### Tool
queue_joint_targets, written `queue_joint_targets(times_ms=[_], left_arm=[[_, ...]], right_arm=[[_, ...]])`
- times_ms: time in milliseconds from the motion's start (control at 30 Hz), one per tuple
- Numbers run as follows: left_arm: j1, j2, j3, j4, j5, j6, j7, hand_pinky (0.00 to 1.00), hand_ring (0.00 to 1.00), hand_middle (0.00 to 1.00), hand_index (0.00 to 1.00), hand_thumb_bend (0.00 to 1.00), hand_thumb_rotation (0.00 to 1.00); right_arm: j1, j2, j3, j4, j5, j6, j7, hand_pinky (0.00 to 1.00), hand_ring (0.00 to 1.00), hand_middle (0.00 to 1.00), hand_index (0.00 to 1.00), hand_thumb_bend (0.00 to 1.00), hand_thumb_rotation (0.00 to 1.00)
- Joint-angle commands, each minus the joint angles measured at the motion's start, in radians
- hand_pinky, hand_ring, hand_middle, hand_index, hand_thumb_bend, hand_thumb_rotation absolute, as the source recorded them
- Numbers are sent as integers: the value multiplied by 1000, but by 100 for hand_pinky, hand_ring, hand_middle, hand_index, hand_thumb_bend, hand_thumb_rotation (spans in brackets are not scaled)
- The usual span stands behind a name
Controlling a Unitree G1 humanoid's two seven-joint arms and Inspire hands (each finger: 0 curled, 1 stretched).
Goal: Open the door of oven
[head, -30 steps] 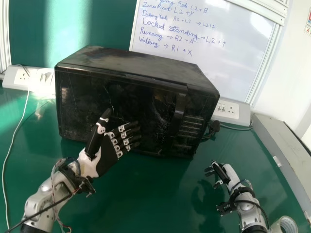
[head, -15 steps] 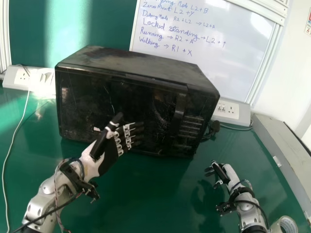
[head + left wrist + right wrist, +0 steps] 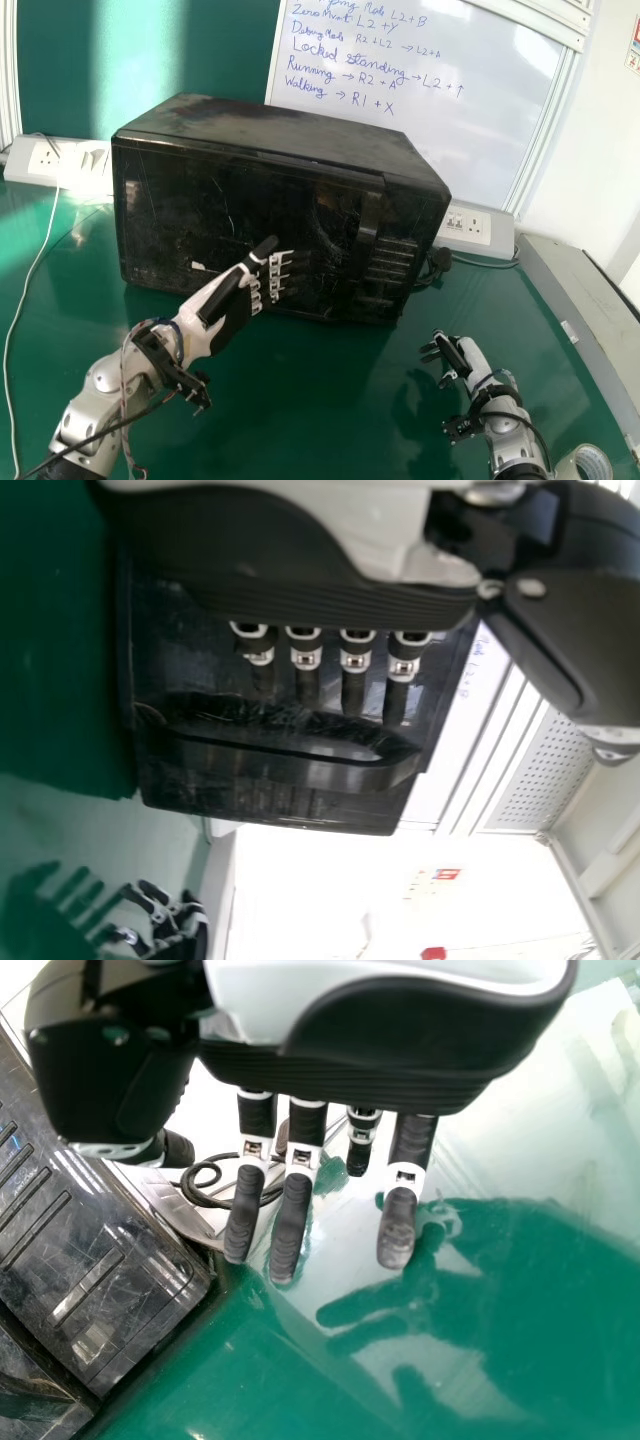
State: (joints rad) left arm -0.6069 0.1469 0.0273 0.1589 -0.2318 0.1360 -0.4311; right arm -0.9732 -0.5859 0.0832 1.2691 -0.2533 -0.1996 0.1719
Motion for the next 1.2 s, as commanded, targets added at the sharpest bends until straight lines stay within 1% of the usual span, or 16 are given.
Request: queue_joint_targets(times_ms=[0,100,167,267,367,500,567,667,833,1067,1167], left_arm=[[-24,9,-10,18,17,-15,-6,83,100,100,93,100,89],[-46,9,-14,45,27,-28,-6,82,99,100,93,100,88],[-58,9,-19,52,34,-20,3,82,98,99,92,100,88],[-73,12,-29,57,52,-9,14,81,97,97,91,99,90],[-88,9,-33,74,62,-14,14,81,97,98,92,99,92],[-118,-1,-32,109,69,-2,23,82,98,98,95,100,91],[-133,-5,-33,127,70,1,26,83,98,99,98,100,91],[-150,-15,-31,157,71,-6,32,82,97,99,99,100,91],[-176,-27,-28,193,77,-13,47,81,97,99,94,100,90],[-198,-35,-37,240,92,-47,41,83,98,99,95,100,90],[-208,-45,-42,261,102,-52,45,82,98,99,97,100,88]], right_arm=[[29,18,9,22,-12,29,12,31,37,47,50,49,14],[27,19,11,20,-13,33,12,32,38,48,50,49,14],[25,21,12,20,-13,37,10,33,40,50,50,49,15],[21,23,12,21,-14,42,9,33,40,51,50,49,15],[19,23,15,21,-17,43,5,34,40,50,50,49,16],[16,24,9,21,-13,42,12,34,39,51,50,49,16],[16,25,8,23,-12,42,12,34,39,51,50,49,16],[13,27,6,23,-10,45,15,34,39,51,50,49,16],[8,29,14,22,-19,51,11,35,40,52,50,49,16],[6,29,5,21,-11,46,19,35,39,50,50,49,16],[5,28,3,22,-10,45,22,34,39,50,50,49,16]])
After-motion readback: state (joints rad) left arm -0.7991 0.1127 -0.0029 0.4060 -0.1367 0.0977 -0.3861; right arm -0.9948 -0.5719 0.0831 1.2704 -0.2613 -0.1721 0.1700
